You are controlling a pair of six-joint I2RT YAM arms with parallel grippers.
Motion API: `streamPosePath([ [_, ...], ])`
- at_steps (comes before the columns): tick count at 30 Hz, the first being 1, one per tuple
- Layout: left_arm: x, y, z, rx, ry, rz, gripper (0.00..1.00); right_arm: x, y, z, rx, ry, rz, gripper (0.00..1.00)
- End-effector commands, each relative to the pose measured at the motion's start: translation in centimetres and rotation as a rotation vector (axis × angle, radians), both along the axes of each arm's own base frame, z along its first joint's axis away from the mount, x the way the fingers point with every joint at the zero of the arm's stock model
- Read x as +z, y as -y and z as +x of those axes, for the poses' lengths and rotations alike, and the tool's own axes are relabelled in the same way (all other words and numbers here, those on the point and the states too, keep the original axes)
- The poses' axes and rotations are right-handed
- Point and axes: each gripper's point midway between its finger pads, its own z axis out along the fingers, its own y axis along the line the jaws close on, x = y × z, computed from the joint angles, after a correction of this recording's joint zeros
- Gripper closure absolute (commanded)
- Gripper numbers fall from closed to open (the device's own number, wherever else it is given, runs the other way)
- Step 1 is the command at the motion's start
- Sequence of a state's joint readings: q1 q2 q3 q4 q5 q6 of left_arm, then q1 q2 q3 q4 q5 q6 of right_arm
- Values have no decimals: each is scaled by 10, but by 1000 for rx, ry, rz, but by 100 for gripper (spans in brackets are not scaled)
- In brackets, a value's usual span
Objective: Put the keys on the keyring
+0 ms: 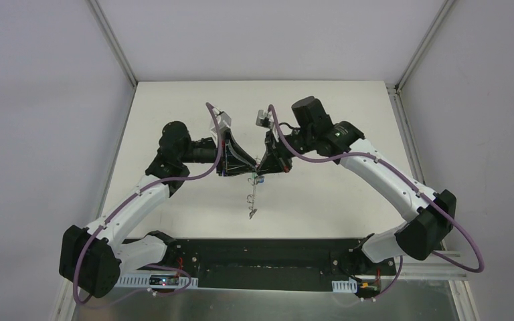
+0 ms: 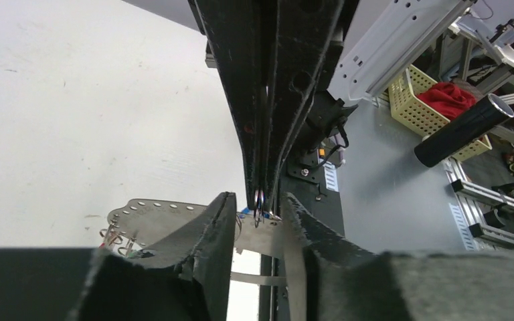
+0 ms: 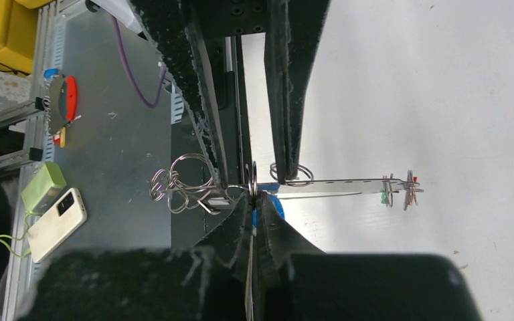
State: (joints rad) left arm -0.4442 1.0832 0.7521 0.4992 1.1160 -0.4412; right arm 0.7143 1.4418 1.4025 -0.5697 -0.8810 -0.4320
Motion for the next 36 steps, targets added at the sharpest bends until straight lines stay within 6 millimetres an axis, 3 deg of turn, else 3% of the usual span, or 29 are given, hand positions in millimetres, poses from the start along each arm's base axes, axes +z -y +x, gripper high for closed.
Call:
streamPosePath([
  [1, 13, -4, 2, 26, 94, 39, 65, 10, -6, 4, -5, 93, -23, 100],
  [6, 4, -5, 4, 30, 96, 69, 61, 9, -12, 5, 2, 84, -40, 100],
  [10, -1, -6, 3, 27, 106, 80, 64, 8, -15, 4, 8, 78, -41, 100],
  [17, -1, -6, 0, 15, 111, 78, 75, 6, -16, 5, 8, 78, -44, 100],
  [27, -3, -6, 1, 15, 111, 83, 100, 4, -16, 4, 9, 73, -43, 100],
  [31, -1, -6, 2, 23, 103, 81, 100, 4, -15, 4, 9, 77, -39, 100],
  [36, 6, -5, -1, 19, 77, 50, 100, 9, -10, 2, 15, 91, 2, 84],
])
